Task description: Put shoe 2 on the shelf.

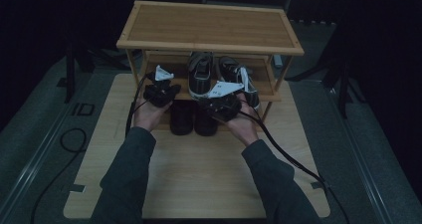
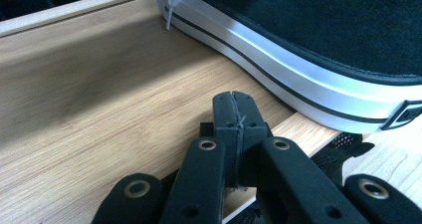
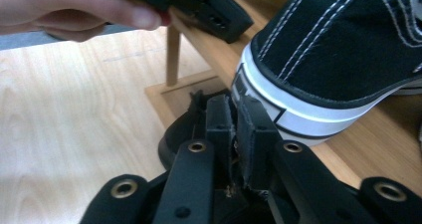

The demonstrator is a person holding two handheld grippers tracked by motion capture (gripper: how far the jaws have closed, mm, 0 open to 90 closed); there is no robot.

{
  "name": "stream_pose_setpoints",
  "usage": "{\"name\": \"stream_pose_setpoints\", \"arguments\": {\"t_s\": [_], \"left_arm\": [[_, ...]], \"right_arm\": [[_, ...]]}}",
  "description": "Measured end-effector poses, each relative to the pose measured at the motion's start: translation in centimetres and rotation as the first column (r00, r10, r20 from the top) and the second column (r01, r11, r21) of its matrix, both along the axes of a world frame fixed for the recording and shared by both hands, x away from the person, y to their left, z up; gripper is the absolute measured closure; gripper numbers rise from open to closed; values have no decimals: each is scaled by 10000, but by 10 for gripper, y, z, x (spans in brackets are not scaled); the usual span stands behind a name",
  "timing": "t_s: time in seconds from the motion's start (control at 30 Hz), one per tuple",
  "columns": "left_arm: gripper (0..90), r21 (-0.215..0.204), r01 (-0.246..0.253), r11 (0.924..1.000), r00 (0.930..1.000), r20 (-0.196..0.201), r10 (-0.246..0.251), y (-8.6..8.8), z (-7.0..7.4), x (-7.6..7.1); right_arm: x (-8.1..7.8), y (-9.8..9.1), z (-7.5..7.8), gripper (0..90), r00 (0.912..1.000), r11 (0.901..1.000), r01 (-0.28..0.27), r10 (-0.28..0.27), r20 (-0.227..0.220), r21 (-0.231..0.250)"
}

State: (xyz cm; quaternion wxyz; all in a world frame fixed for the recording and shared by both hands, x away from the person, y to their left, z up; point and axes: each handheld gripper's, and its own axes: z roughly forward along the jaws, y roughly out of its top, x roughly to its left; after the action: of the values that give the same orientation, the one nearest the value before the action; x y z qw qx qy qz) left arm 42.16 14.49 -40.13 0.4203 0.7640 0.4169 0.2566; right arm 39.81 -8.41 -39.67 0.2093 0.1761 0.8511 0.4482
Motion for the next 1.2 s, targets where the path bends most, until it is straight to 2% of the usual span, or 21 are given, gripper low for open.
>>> {"name": "stream_pose_setpoints", "arguments": {"t_s": [0.13, 0.3, 0.43, 0.6, 0.7, 0.97, 1.2], "left_arm": [[900, -45, 55, 10000, 10000, -38, -56, 1, 0, 1], [900, -146, 29, 9999, 10000, -59, -29, 1, 0, 1], [900, -171, 34, 9998, 10000, -70, -35, 1, 0, 1], [900, -217, 48, 9998, 10000, -72, -49, 2, 0, 1], [900, -211, 70, 9998, 9999, -72, -71, 2, 0, 2], [900, -241, 112, 9996, 9999, -109, -115, 3, 0, 2], [900, -299, 150, 9994, 9998, -133, -154, 4, 0, 2]], "right_arm": [[-5, -8, 7, 865, 9998, 9998, -195, 195, 29, -11], [-15, -13, 14, 865, 9979, 9969, -610, 621, 207, -503], [-22, -17, 17, 866, 9951, 9915, -948, 969, 187, -893], [-23, -32, 17, 868, 9961, 9921, -881, 884, -8, -890], [-23, -43, 19, 869, 9955, 9931, -948, 939, -159, -687], [-26, -63, 24, 871, 9939, 9912, -1084, 1065, -285, -763], [-26, -83, 23, 870, 9956, 9924, -868, 833, -424, -877]]}}
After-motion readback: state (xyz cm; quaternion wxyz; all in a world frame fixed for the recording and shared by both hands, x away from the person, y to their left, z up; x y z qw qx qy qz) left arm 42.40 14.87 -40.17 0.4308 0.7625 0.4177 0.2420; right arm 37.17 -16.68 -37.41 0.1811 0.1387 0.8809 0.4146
